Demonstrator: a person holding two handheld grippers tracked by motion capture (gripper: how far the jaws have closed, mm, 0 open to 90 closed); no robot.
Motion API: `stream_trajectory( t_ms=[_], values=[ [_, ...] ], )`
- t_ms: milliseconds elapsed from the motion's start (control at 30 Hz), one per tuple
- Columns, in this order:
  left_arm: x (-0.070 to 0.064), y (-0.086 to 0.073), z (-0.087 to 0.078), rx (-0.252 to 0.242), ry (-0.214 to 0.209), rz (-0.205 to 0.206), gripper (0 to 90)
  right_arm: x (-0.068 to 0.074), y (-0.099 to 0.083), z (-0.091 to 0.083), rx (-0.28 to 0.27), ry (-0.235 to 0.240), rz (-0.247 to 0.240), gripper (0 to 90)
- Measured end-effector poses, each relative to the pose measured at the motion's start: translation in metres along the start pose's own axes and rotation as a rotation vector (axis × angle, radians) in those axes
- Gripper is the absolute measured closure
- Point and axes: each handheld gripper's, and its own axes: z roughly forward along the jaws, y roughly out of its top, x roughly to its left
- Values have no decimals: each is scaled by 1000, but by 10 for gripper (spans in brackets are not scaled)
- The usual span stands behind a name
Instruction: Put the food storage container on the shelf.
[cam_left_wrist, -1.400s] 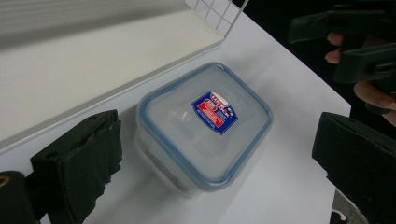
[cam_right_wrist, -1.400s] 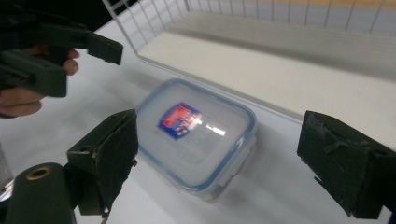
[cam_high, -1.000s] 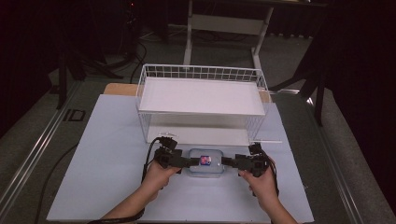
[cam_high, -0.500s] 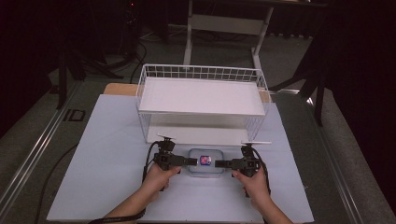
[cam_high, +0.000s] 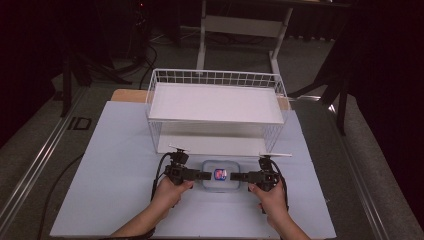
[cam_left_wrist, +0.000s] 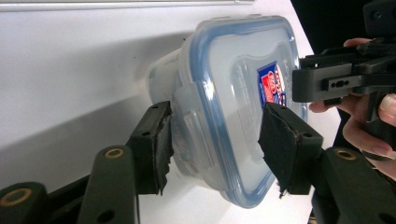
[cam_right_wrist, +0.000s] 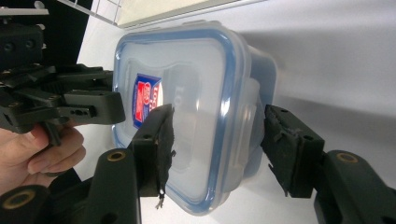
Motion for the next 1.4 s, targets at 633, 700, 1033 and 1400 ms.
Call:
stream_trajectory(
  t_ms=[633, 700, 1033, 1400],
  values=[
    [-21, -7, -17, -76, 94, 45, 487, 17, -8, -5, -58, -18, -86, 454],
    [-22, -2, -21, -90, 100, 55, 488, 23, -3, -6, -74, -22, -109, 454],
    [-13, 26, -38, -214, 132, 95, 484, 40, 28, 2, -170, -9, -166, 453],
    [8, 38, -32, -275, 134, 117, 482, 35, 48, 19, -218, -20, -187, 453]
  ],
)
